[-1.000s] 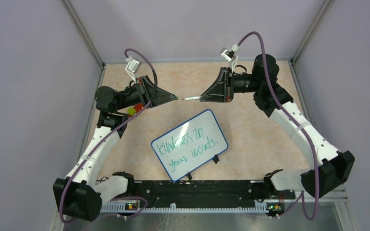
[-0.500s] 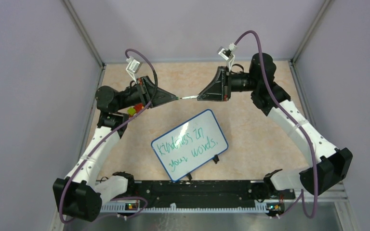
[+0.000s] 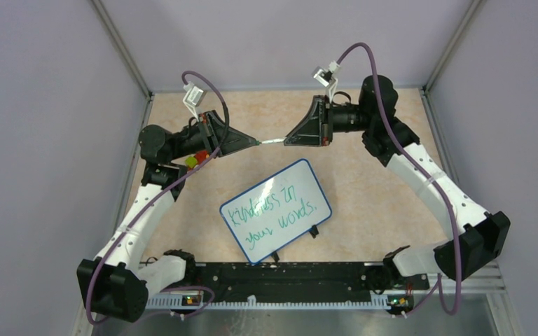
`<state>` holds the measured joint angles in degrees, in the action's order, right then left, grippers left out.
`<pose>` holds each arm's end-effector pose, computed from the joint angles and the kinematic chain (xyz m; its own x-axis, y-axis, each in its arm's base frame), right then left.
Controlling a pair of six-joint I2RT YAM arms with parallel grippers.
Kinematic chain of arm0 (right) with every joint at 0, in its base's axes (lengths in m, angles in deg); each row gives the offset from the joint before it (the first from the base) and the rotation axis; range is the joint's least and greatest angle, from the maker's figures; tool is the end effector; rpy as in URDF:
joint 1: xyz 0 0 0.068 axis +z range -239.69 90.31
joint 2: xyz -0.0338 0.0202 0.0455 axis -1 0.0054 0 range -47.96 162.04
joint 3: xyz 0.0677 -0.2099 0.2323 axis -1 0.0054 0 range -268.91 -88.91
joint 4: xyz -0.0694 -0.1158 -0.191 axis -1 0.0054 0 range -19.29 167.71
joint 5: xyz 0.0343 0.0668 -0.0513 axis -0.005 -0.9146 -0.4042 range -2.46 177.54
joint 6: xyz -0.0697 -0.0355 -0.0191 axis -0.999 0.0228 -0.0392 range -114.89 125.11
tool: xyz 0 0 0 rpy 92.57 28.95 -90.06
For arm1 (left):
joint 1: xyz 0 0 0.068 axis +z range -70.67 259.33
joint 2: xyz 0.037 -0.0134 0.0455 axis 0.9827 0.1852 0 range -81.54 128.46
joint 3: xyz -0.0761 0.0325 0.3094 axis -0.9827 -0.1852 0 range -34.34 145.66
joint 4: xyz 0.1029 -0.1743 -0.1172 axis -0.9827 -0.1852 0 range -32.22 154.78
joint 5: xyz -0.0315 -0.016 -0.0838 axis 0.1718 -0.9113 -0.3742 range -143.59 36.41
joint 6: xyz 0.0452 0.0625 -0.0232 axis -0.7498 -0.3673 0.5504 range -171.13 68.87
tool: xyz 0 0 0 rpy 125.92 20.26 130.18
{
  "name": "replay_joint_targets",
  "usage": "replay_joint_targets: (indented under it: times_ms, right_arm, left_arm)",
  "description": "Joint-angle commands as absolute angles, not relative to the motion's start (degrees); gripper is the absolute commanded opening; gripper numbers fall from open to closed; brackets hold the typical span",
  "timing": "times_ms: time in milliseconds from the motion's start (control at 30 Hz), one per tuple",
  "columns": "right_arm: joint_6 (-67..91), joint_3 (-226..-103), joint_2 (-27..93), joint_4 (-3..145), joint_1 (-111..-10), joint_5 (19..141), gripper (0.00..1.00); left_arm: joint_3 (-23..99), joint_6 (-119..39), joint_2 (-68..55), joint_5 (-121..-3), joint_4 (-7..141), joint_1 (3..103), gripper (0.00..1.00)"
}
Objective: Write a sentence on the whiteboard
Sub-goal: Insert the whiteboard marker without the cap into the pen cap.
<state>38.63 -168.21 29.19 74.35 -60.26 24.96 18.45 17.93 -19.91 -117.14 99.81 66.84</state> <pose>0.2043 0.1861 0.4837 -0.5706 -0.0300 -0.8207 -0.8205 -0.0221 0.5712 0.1696 -0.1014 0.4613 -0.6684 -0.2782 -0.6898 0.7173 0.0042 -0.6968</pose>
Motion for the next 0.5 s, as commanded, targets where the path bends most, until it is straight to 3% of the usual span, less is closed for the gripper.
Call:
replay_joint_targets:
  times_ms: [0, 467]
  right_arm:
    - [38.0, -171.2, 29.7, 72.9, -59.2, 25.2, 0.00]
    - [37.4, -173.6, 31.9, 73.1, -57.4, 26.5, 0.00]
  left_arm:
    - [18.7, 18.1, -21.4, -116.5, 102.2, 66.6, 0.00]
    - [18.6, 18.2, -21.1, -115.8, 102.6, 66.1, 0.00]
